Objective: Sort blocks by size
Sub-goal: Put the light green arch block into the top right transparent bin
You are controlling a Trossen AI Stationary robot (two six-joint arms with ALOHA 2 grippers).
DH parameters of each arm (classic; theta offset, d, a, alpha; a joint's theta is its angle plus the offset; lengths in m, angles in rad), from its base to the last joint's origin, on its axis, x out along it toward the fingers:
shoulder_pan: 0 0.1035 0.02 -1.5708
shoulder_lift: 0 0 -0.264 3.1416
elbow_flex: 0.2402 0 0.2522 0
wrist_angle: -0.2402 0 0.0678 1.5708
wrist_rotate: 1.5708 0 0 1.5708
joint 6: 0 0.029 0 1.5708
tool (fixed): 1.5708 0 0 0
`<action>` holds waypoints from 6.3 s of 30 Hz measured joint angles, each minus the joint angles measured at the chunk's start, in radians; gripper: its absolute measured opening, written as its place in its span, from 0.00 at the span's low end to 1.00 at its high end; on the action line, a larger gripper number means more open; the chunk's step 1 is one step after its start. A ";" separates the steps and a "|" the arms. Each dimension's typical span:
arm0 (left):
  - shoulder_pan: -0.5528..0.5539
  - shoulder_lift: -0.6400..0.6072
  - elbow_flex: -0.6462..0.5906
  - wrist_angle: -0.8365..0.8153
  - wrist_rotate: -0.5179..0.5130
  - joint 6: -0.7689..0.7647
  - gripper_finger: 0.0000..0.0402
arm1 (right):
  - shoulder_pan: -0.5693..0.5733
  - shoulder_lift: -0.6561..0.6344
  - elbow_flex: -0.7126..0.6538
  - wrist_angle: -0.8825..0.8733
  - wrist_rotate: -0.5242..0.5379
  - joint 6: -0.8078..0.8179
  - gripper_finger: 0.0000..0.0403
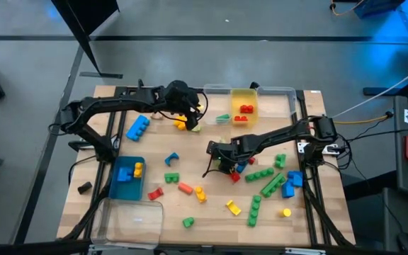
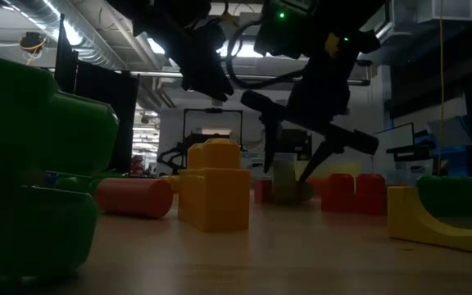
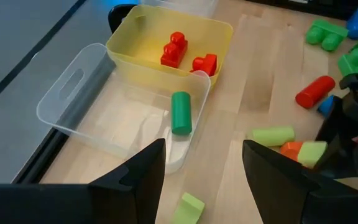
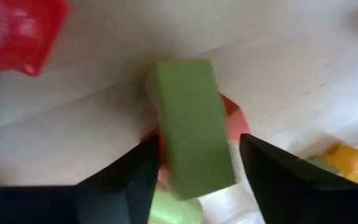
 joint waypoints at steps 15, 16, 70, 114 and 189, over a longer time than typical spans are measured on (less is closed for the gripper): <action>-0.001 0.000 0.000 -0.021 0.000 -0.003 0.49 | 0.001 -0.009 0.000 -0.008 0.023 0.166 0.38; -0.001 0.000 0.000 -0.021 0.000 -0.003 0.49 | 0.001 -0.018 0.000 -0.009 0.023 0.189 0.38; -0.084 0.063 0.000 -0.101 0.010 0.275 0.49 | -0.927 -0.343 -0.063 -0.416 0.063 0.711 0.64; -0.001 0.410 0.000 -0.020 0.052 0.263 0.30 | -0.461 -0.346 -0.005 -0.449 0.208 0.764 0.64; 0.045 0.104 0.438 0.227 0.321 -0.204 0.31 | -0.524 -0.346 0.179 0.488 -0.754 1.153 0.64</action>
